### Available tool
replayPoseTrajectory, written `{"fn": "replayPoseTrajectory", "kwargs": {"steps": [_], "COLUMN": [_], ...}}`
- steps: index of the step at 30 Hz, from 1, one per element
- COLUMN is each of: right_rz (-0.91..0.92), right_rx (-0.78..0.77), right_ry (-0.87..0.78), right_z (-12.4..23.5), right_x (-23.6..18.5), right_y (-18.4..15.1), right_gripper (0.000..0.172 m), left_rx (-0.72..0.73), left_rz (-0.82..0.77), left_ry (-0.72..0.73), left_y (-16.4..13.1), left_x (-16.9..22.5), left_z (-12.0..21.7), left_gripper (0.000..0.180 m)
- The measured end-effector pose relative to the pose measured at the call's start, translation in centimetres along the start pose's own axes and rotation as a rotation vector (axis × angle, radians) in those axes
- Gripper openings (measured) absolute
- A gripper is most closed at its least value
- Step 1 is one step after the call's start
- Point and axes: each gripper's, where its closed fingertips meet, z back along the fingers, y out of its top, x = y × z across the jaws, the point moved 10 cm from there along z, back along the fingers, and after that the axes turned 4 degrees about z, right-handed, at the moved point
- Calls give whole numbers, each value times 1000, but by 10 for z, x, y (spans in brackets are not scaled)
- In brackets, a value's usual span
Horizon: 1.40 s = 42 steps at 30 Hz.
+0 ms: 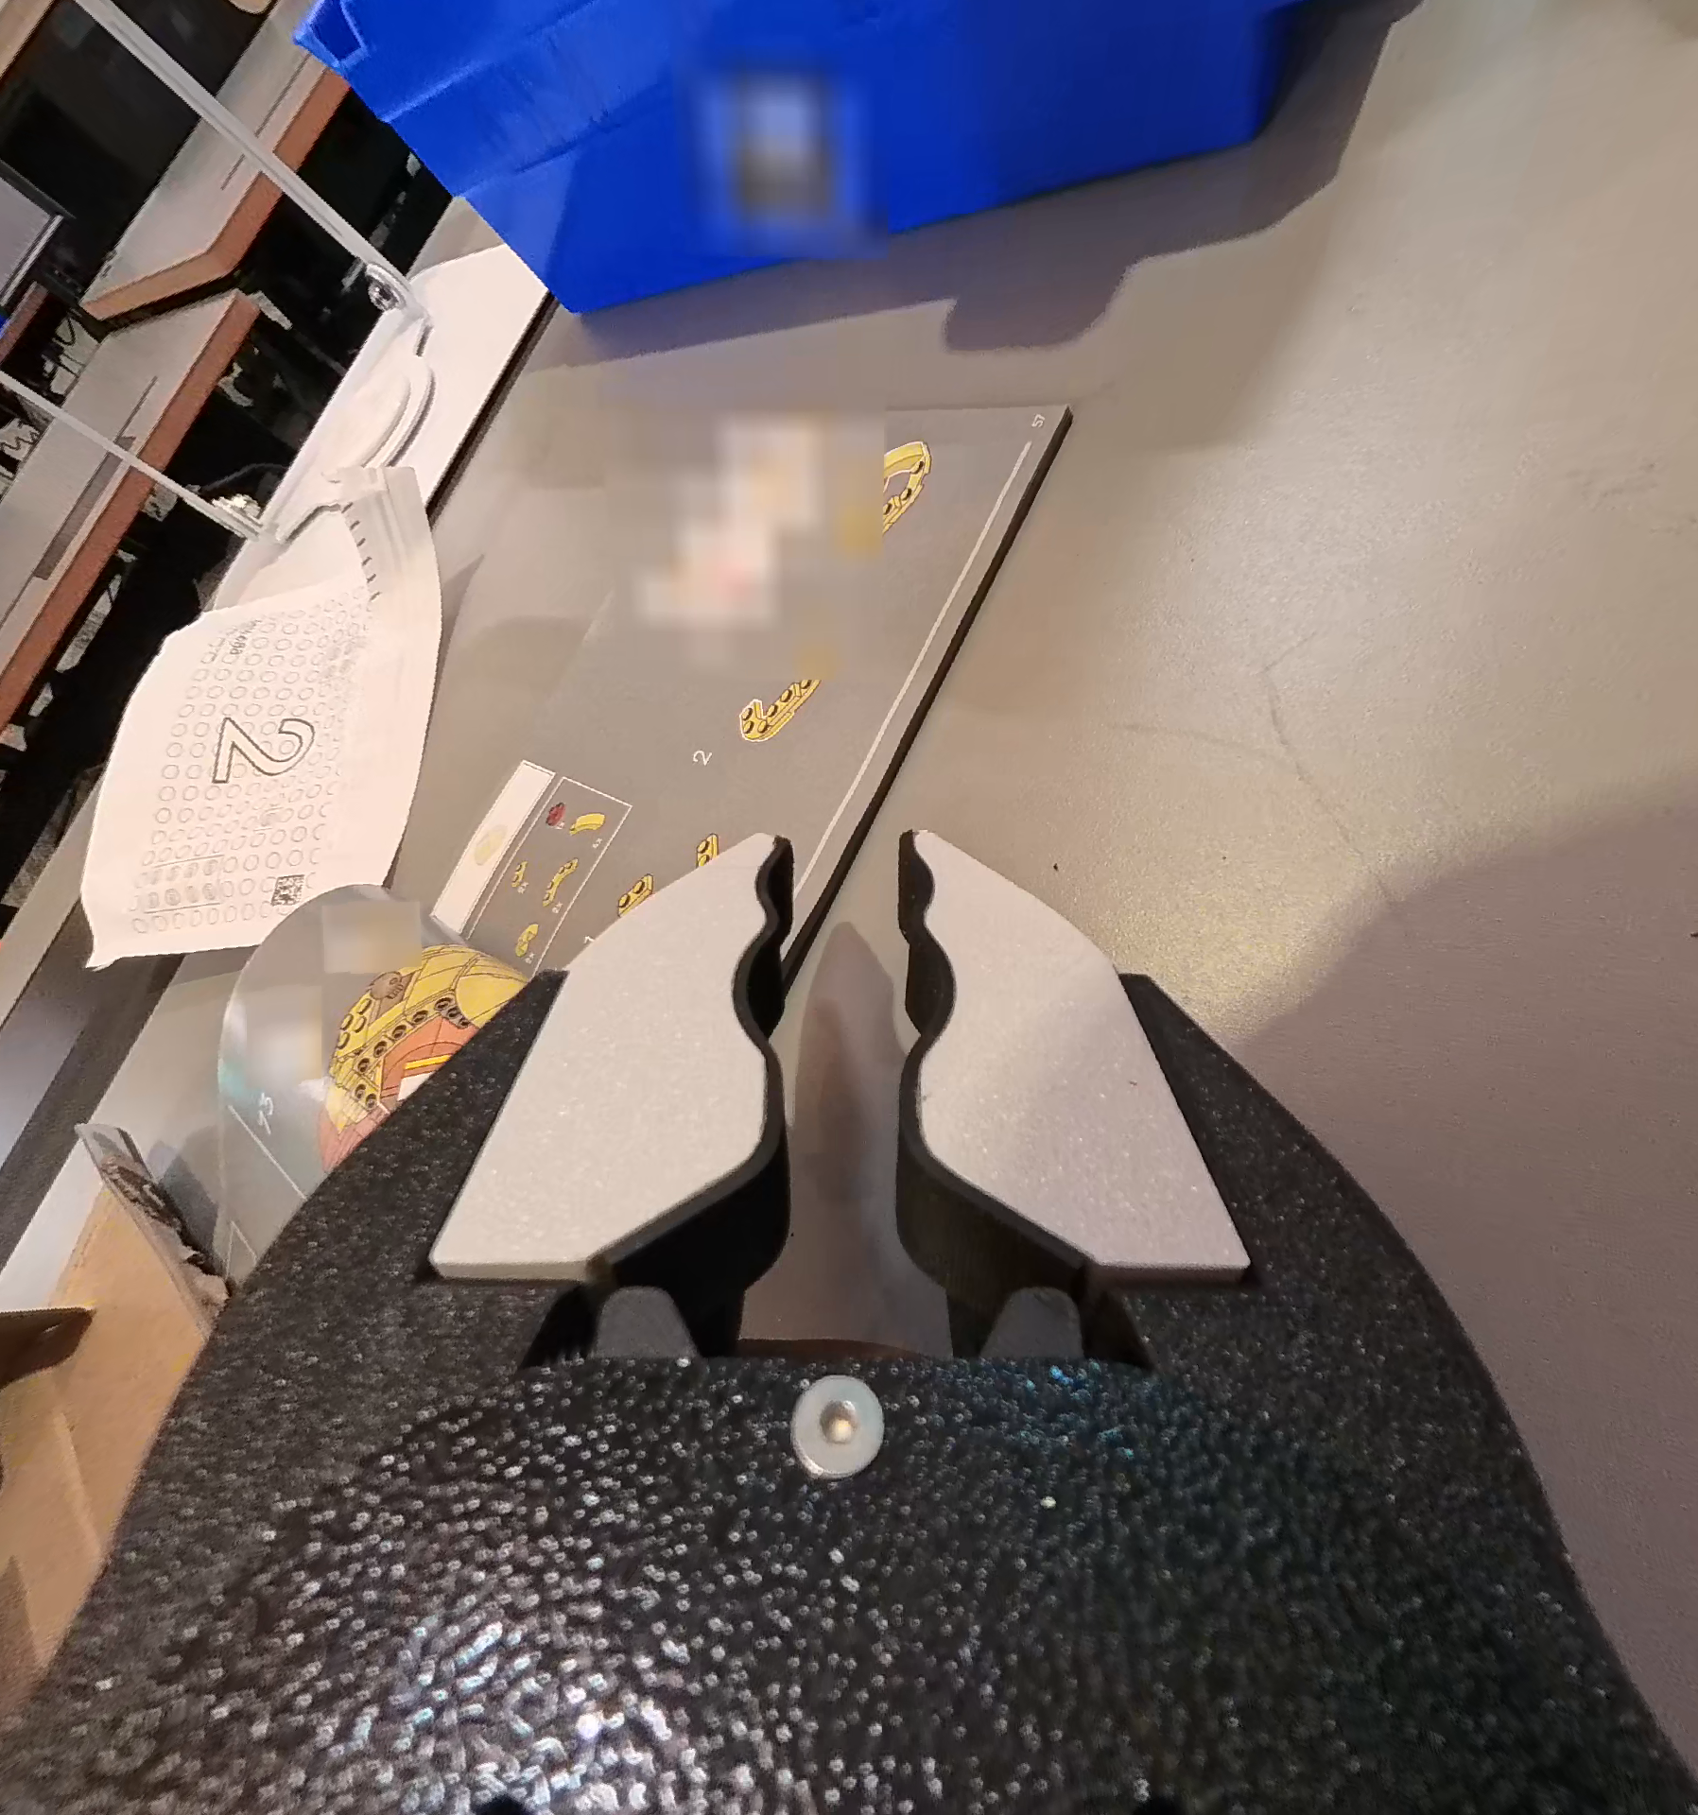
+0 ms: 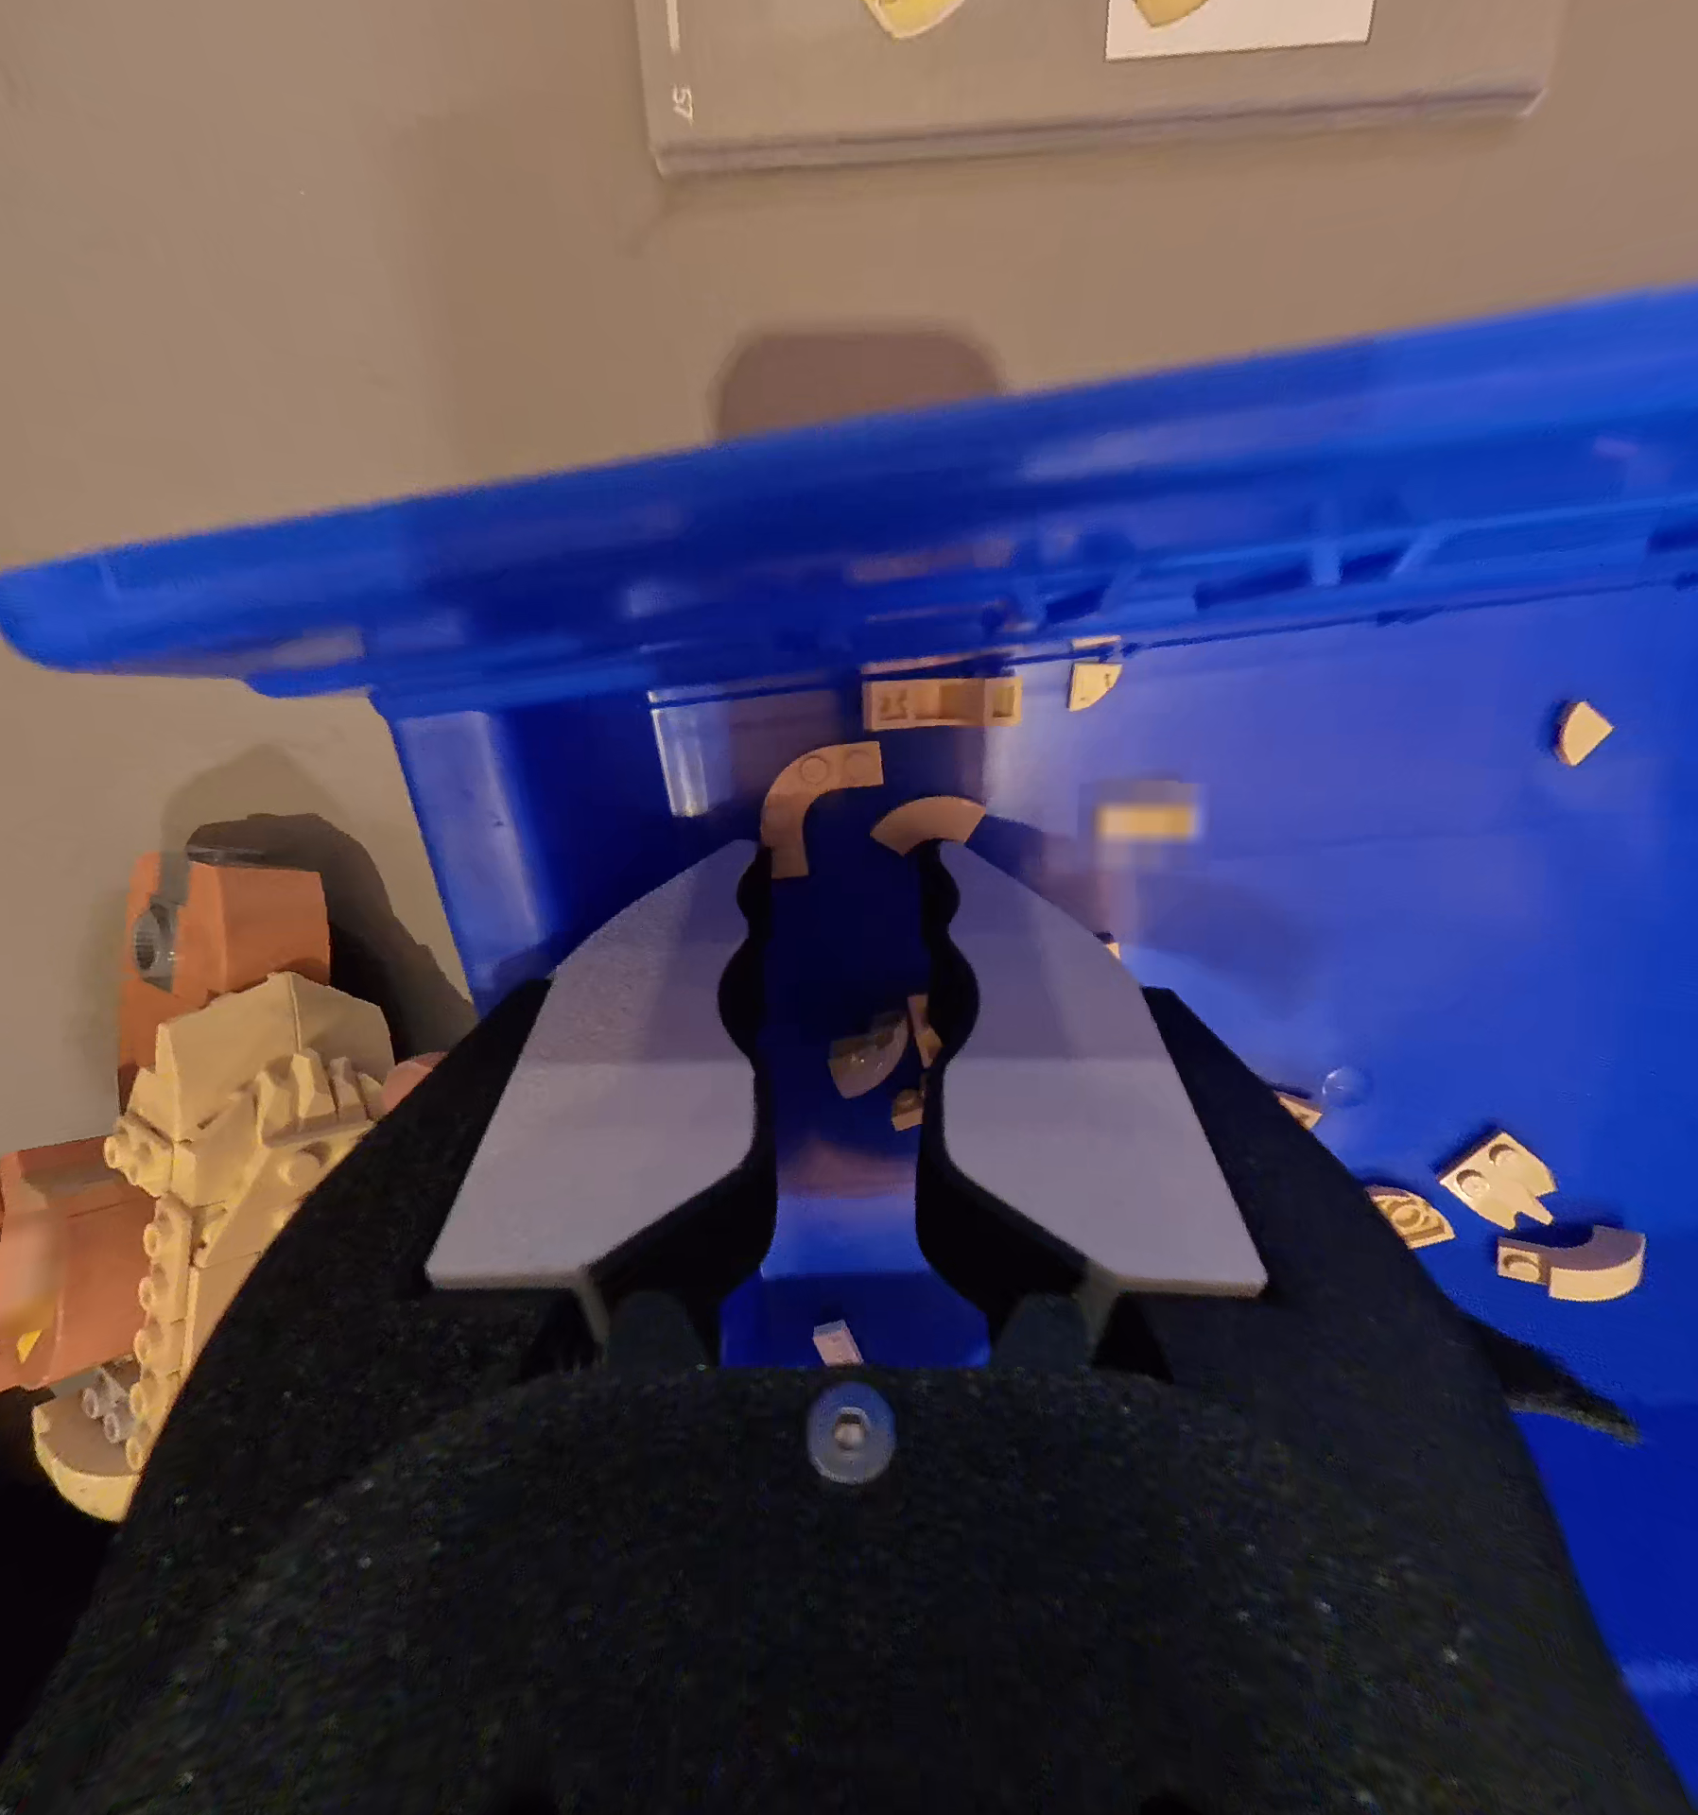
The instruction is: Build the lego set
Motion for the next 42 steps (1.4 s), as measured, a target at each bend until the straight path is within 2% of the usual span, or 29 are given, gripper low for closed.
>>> {"fn": "replayPoseTrajectory", "kwargs": {"steps": [2,6,14,17,21,25,28,32,36,42], "right_rz": [3,25,42,38,33,115,183,251,319,455], "right_rx": [-3,-3,-5,-14,90,291,343,383,253,-92], "right_ry": [1,53,49,-5,-45,-17,27,150,187,55], "right_z": [0,-1,-1,7,42,77,81,68,38,-22], "right_x": [0,-4,-4,-2,-5,-22,-38,-63,-102,-144], "right_y": [0,2,3,2,-5,-3,8,35,68,90], "right_gripper": [28,7,6,6,6,6,6,6,6,6], "left_rx": [1,0,1,3,3,-2,-2,2,2,2], "left_rz": [0,1,2,4,3,0,3,11,5,-8], "left_ry": [0,1,0,-1,-2,0,2,2,4,7], "left_y": [0,0,0,0,0,0,0,0,0,0], "left_x": [0,0,0,-1,0,0,-1,-1,0,1], "left_z": [0,0,0,0,1,0,0,0,1,1], "left_gripper": [20,20,20,20,20,20,20,20,20,20]}}
